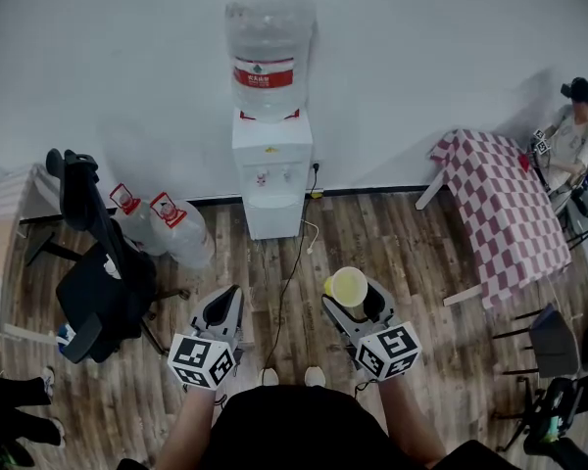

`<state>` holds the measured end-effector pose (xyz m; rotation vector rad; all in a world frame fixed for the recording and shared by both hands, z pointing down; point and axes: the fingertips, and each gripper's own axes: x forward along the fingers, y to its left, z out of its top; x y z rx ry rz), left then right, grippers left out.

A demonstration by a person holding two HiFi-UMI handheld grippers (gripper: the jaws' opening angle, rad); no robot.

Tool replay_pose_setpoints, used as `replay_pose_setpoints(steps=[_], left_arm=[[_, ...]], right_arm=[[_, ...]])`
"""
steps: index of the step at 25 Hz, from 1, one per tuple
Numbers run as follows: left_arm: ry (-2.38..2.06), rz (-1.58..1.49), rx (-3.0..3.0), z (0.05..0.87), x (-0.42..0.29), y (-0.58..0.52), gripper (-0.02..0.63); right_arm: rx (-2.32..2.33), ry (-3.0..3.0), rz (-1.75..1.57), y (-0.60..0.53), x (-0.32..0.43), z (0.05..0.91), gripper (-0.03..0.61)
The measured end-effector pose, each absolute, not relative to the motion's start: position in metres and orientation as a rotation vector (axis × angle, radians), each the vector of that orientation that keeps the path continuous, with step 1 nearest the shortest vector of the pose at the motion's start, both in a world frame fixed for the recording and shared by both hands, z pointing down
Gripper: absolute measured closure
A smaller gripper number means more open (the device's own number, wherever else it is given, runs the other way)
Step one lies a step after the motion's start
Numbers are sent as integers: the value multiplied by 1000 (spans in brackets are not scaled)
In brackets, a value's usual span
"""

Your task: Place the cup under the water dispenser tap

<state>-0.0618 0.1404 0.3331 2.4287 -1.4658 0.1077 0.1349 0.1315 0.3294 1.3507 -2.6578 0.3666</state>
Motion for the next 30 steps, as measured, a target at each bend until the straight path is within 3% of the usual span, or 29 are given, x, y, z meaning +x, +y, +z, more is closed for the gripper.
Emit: replay_pose_setpoints(steps=[30], left_arm=[[-1412, 105, 2426, 359, -129, 149, 600]], right_arm=[[1401, -2607, 371, 142, 75, 341, 244]])
